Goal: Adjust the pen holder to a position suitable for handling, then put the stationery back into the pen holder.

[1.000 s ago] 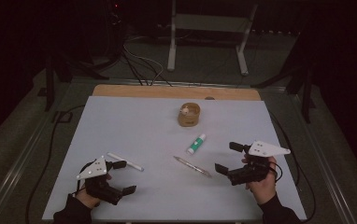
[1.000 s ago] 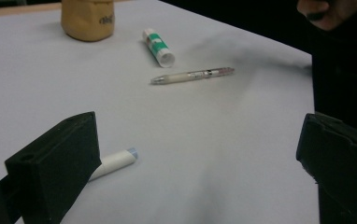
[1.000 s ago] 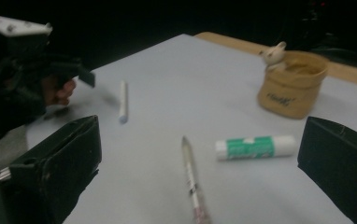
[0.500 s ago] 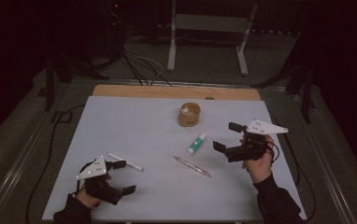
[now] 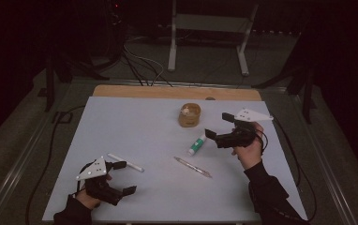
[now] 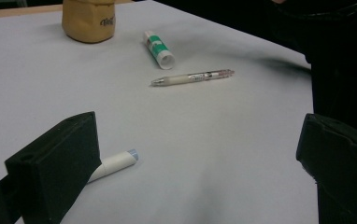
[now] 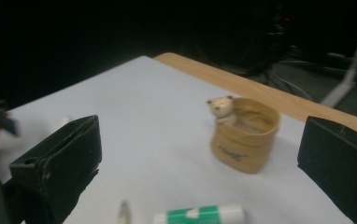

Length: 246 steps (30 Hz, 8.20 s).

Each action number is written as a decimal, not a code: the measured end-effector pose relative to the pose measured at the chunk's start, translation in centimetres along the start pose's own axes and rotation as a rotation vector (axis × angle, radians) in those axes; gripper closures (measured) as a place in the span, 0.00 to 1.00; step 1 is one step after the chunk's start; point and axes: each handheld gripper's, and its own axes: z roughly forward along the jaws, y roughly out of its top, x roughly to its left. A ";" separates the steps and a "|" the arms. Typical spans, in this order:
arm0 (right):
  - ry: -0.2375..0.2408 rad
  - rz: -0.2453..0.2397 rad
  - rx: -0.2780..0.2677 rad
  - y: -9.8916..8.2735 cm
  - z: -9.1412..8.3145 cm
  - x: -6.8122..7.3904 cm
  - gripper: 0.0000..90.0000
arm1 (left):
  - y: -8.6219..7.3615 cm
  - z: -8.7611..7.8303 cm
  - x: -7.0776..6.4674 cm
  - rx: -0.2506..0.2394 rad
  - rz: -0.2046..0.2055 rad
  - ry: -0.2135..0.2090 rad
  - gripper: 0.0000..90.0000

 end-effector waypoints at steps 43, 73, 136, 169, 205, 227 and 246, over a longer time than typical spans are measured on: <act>-0.321 0.162 0.221 0.7 12.0 -5.0 0.20 | 0.0 0.0 0.1 0.007 -0.008 -0.010 0.00; -0.487 0.306 0.527 1.0 17.9 -5.3 0.89 | 0.0 0.1 0.1 0.013 -0.005 -0.010 0.00; -0.136 0.227 0.428 4.1 15.7 6.5 0.18 | 0.2 0.6 0.3 0.016 -0.015 -0.015 0.00; 0.085 -0.013 0.306 3.4 6.3 5.1 0.04 | 0.2 0.5 0.3 0.011 -0.020 -0.018 0.00; 0.135 0.023 0.267 -5.2 0.5 3.6 0.04 | 0.2 0.6 0.2 0.014 -0.012 -0.011 0.00; 0.148 -0.116 0.420 -8.9 2.6 5.3 0.34 | 0.2 0.4 0.1 0.007 -0.007 -0.013 0.00; 0.140 -0.260 0.541 -9.6 4.7 6.0 0.79 | 0.2 0.5 0.1 0.015 -0.002 -0.011 0.00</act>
